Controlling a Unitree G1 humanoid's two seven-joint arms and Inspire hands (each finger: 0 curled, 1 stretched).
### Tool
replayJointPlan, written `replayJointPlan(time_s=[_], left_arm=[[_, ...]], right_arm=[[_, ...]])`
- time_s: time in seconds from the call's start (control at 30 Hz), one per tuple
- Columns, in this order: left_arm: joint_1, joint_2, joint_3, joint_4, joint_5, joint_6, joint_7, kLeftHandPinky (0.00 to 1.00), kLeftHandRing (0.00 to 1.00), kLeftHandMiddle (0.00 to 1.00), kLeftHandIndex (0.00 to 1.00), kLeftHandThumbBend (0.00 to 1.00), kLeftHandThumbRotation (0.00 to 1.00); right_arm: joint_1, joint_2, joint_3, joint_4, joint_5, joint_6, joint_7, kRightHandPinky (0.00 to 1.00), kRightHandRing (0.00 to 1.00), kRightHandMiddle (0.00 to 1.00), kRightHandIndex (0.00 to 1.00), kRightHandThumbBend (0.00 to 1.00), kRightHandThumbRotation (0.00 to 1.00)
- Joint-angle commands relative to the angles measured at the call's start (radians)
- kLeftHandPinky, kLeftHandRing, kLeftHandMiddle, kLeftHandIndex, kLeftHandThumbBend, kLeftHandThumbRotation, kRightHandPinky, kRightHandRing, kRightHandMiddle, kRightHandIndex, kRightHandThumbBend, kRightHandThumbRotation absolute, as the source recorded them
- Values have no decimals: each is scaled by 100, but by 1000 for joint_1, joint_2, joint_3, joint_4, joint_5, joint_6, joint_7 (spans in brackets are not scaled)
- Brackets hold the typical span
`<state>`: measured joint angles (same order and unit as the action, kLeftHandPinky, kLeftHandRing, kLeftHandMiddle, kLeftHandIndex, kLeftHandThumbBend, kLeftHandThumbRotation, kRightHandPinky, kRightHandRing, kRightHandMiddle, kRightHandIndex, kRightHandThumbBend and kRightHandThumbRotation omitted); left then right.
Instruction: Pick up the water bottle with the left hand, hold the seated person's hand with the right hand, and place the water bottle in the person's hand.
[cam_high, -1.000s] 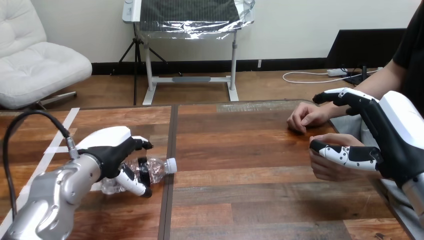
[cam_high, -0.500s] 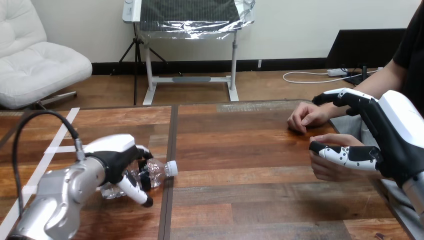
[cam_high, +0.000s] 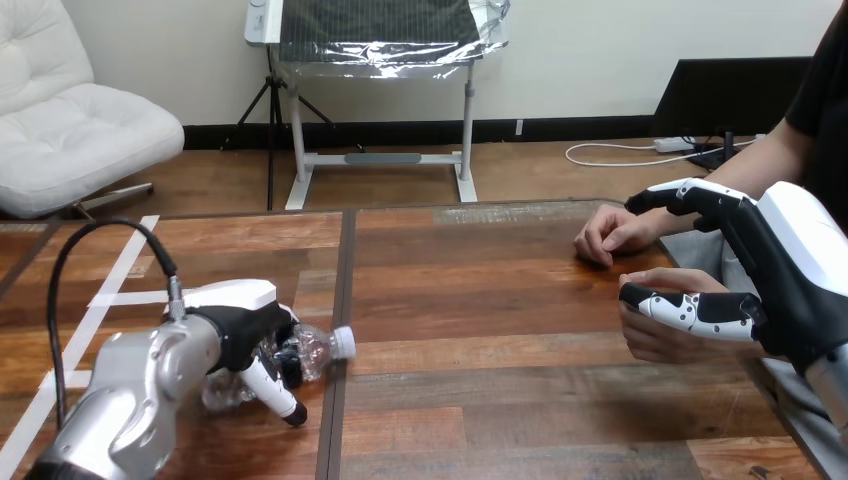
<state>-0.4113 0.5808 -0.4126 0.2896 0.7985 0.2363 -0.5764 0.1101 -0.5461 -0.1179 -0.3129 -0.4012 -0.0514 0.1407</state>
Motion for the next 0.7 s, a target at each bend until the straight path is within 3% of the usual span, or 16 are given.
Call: replayJointPlan(time_s=[0.0, 0.4, 0.57, 0.67], left_arm=[[-94, -6, -19, 20, 33, 18, -10, 55, 65, 73, 81, 77, 26], [-117, -21, -50, 61, 63, 22, -10, 62, 71, 75, 77, 71, 24], [-126, -31, -62, 89, 68, 26, 4, 60, 68, 72, 74, 69, 20], [-127, -38, -65, 115, 67, 8, 40, 57, 64, 69, 70, 68, 16]], right_arm=[[-43, -11, -29, -42, 7, 3, 8, 77, 80, 79, 72, 62, 0], [-48, -10, -30, -33, 6, -12, 5, 78, 79, 78, 72, 62, 0], [-48, -10, -31, -31, 4, -15, 3, 78, 79, 78, 71, 62, 0], [-49, -8, -33, -24, 7, -25, -4, 77, 78, 77, 71, 62, 0]])
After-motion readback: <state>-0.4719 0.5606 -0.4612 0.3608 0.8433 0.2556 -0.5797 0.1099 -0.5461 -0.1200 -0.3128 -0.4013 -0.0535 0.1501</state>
